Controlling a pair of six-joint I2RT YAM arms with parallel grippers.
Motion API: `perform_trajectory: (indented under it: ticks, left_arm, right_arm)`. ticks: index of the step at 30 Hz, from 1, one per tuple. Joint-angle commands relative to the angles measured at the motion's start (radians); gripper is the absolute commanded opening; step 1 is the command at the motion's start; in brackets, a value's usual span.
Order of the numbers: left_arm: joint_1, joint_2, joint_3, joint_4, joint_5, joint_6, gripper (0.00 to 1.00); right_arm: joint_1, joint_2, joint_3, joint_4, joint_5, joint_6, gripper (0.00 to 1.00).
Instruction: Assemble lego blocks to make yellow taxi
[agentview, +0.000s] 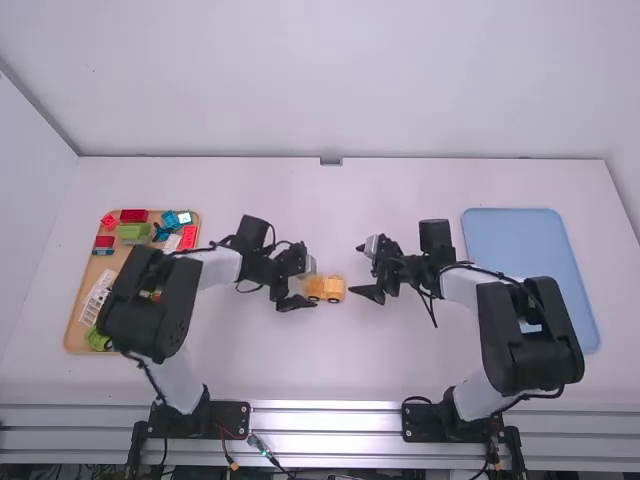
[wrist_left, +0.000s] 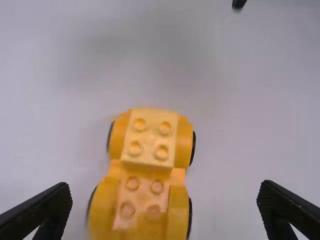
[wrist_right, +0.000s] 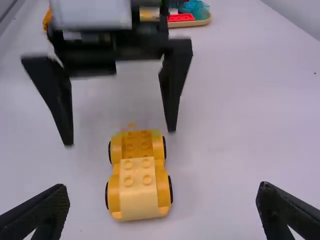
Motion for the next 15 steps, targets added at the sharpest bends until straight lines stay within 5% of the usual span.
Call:
perform_trajectory:
  ticks: [1,7,15]
  left_arm:
    - [0.045,-0.124,0.054,-0.098,-0.028,-0.01,0.99]
    - [0.127,-0.305,0.129,-0.426,-0.269,-0.009,0.99]
    - [0.17,-0.376,0.127,-0.431,-0.566,-0.261,0.99]
  right_arm:
    - [0.001,-0.014,-0.006,0.003,-0.013,0.006,0.99]
    - [0.0,-0.014,-0.006,0.036,-0.013,0.039,0.99]
    - [-0.004,-0.014,-0.006,0.217,-0.014,0.241,0.99]
